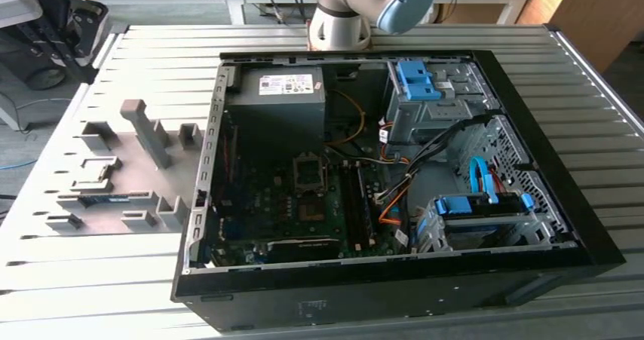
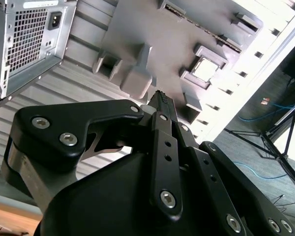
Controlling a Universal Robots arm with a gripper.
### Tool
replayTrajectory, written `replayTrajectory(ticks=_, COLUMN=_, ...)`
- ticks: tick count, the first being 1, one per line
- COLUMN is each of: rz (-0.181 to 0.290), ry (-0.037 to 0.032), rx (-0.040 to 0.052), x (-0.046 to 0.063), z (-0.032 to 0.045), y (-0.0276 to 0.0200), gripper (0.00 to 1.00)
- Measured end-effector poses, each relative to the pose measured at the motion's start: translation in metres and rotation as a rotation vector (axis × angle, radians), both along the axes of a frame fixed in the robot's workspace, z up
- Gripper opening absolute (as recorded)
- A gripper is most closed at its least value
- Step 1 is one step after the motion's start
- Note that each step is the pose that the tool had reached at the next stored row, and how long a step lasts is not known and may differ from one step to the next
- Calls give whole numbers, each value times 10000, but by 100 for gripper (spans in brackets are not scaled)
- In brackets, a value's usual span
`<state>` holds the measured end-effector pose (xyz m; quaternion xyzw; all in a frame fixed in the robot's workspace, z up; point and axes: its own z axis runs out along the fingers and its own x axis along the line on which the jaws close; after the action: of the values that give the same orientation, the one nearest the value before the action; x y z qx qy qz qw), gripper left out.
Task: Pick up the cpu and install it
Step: 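Reach for the cpu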
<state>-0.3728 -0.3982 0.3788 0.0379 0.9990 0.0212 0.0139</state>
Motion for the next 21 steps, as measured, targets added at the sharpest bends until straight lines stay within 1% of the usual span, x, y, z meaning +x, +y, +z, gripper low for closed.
replayTrajectory(ticks=6, rz=1, ry=0, rx=0, x=-105, z=-45, y=0, gripper=10)
replayTrajectory(ticks=21, rz=0, ry=0, rx=0, x=-309, z=-151, y=0, gripper=10)
